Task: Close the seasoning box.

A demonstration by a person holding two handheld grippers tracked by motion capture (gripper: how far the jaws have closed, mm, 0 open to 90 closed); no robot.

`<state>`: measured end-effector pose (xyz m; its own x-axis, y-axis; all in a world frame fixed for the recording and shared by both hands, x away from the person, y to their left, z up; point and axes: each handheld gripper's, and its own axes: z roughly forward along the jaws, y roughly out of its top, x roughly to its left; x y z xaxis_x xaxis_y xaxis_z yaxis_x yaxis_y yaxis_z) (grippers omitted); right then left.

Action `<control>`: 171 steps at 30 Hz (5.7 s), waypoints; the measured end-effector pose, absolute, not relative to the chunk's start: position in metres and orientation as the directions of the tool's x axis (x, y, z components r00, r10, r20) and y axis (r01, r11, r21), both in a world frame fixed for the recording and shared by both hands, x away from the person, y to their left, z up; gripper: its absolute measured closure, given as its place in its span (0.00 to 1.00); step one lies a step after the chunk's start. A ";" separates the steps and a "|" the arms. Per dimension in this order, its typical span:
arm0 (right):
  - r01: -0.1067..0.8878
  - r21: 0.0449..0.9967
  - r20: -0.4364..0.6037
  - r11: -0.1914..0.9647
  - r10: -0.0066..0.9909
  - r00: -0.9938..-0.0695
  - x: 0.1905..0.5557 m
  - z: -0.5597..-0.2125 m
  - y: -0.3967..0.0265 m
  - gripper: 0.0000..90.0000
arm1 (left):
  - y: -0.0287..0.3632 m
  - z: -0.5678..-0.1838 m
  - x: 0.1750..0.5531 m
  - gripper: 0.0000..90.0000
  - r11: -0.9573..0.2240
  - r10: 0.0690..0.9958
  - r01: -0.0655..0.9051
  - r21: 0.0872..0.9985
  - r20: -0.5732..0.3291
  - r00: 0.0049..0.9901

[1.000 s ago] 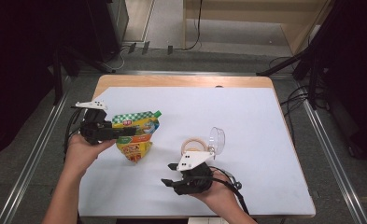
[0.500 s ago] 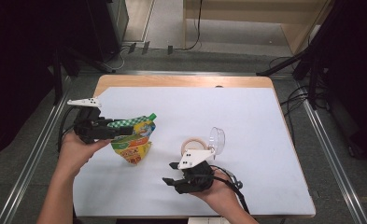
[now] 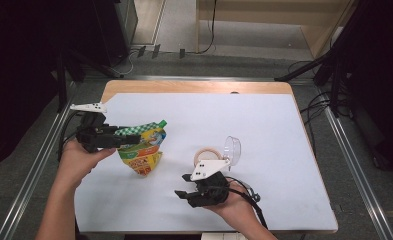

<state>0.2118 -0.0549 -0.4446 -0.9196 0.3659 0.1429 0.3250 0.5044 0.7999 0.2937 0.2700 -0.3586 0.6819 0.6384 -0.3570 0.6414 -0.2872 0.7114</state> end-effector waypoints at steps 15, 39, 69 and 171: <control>0.325 0.795 0.140 0.512 0.368 -0.919 0.212 -0.442 -0.056 0.55 | 0.274 -0.346 0.295 0.50 -0.279 0.653 0.645 0.712 -0.351 0.670; 0.329 0.792 0.139 0.514 0.373 -0.917 0.213 -0.438 -0.060 0.57 | 0.292 -0.328 0.306 0.49 -0.229 0.706 0.656 0.719 -0.342 0.621; 0.387 0.796 0.196 0.466 0.407 -0.892 0.222 -0.402 -0.083 0.73 | 0.308 -0.379 0.329 0.46 -0.207 0.771 0.708 0.675 -0.333 0.543; 0.518 0.775 0.245 0.361 0.585 -0.773 0.276 -0.411 -0.162 0.77 | 0.310 -0.398 0.325 0.46 -0.235 0.761 0.720 0.653 -0.337 0.554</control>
<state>0.2757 -0.1616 -0.4113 -0.7731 0.5852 0.2447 0.5184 0.3605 0.7754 0.3245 0.3104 -0.3982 0.5538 0.7614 -0.3370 0.7201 -0.2348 0.6529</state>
